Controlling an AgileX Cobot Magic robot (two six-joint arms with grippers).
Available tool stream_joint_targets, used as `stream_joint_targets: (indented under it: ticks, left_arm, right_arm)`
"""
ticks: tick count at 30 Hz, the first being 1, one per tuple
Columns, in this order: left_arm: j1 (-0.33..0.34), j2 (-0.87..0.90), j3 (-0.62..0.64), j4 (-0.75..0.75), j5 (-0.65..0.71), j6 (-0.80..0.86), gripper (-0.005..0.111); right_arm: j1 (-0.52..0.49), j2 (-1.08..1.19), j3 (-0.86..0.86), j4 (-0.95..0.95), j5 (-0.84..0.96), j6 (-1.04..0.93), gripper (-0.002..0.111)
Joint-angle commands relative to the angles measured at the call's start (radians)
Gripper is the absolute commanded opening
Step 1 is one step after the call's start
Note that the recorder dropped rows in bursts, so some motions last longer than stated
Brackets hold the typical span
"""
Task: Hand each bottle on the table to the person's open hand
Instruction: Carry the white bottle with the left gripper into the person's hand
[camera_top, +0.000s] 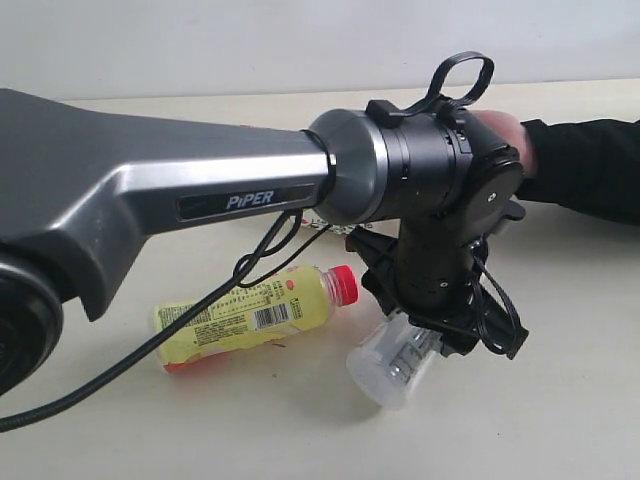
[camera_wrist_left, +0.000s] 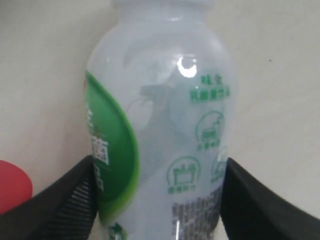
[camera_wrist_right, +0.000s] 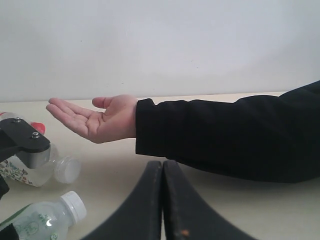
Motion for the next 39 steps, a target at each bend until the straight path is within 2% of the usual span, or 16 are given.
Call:
stream_joint_targets:
  ticks: [1,7,9,12,14,19,24,27,39]
  left_arm:
    - [-0.004,-0.034,-0.004,-0.009,0.048,0.011,0.000]
    - [-0.004,-0.165,-0.004,-0.012,-0.003,-0.037,0.000]
    - [-0.004,-0.202,-0.004,-0.012,-0.112,-0.115,0.000]
    - [0.007,-0.211,-0.017,-0.012,-0.372,-0.283,0.000]
    - [0.031,-0.190,-0.063,-0.039,-0.443,-0.386,0.000]
    - [0.096,-0.151,-0.114,-0.200,-0.570,-0.388,0.000]
    - [0.173,-0.111,-0.168,-0.434,-0.612,-0.379,0.000]
    - [0.209,-0.074,-0.191,-0.497,-0.628,-0.378,0.000]
    - [0.267,0.057,-0.202,-0.525,-0.673,-0.380,0.000]
  right_arm:
    - [0.003,-0.005,0.005,-0.007,-0.007,-0.005,0.000]
    - [0.003,-0.005,0.005,-0.007,-0.005,-0.005,0.000]
    - [0.003,-0.005,0.005,-0.007,-0.005,-0.005,0.000]
    - [0.003,-0.005,0.005,-0.007,-0.005,-0.005,0.000]
    - [0.003,-0.005,0.005,-0.007,-0.005,-0.005,0.000]
    - [0.003,-0.005,0.005,-0.007,-0.005,-0.005,0.000]
    - [0.003,-0.005,0.005,-0.007,-0.005,-0.005,0.000]
    - [0.003,-0.005,0.005,-0.007,-0.005,-0.005,0.000]
    - [0.003,-0.005,0.005,-0.007,-0.005,-0.005,0.000]
